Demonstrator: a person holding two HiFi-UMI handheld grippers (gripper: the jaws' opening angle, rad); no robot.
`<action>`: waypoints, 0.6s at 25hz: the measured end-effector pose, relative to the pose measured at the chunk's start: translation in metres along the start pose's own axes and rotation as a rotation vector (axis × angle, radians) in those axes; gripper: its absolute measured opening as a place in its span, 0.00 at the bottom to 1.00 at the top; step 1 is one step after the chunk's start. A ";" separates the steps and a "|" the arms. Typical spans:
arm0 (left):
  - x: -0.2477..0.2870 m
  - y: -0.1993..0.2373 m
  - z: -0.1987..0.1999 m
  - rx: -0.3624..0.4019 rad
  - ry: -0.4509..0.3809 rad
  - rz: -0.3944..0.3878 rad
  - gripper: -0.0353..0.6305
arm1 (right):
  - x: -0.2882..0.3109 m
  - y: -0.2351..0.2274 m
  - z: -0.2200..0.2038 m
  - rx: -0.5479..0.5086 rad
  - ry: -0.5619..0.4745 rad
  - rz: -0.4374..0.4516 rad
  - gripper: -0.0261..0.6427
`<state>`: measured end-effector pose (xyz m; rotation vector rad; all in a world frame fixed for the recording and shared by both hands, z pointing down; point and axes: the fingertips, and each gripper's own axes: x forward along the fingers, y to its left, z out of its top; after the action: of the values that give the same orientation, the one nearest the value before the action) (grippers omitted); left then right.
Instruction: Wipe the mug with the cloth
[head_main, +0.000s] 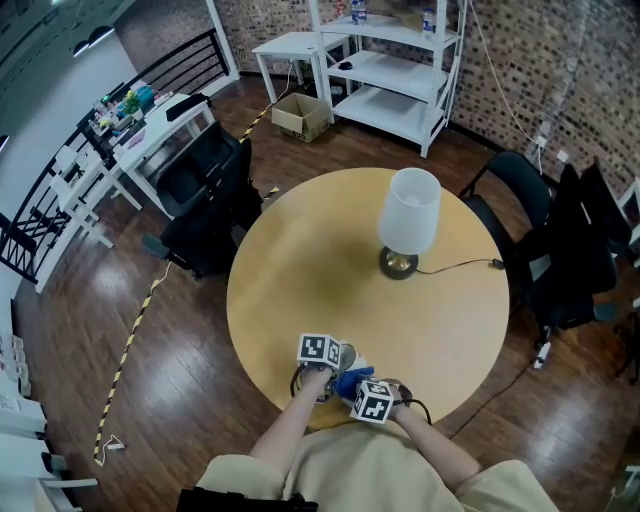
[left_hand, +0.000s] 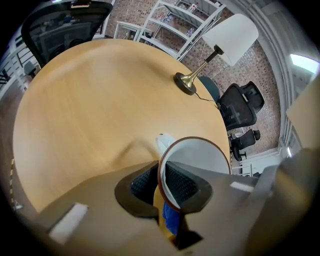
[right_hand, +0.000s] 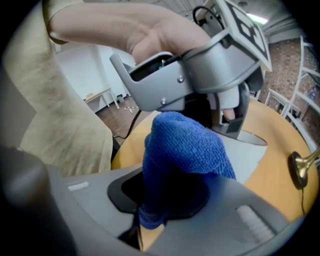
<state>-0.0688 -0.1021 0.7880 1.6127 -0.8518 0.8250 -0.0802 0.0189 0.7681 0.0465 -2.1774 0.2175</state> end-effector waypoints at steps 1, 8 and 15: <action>0.001 -0.002 -0.001 0.007 0.003 -0.003 0.10 | -0.006 0.001 -0.002 0.018 -0.017 0.003 0.16; 0.002 -0.010 0.000 0.090 0.018 0.010 0.10 | -0.054 -0.014 -0.032 0.295 -0.171 -0.079 0.16; 0.003 -0.038 -0.008 0.567 0.112 0.089 0.11 | -0.091 -0.032 -0.062 0.414 -0.213 -0.183 0.16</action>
<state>-0.0357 -0.0881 0.7736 2.0004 -0.6438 1.2898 0.0265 -0.0065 0.7333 0.5210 -2.2871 0.5767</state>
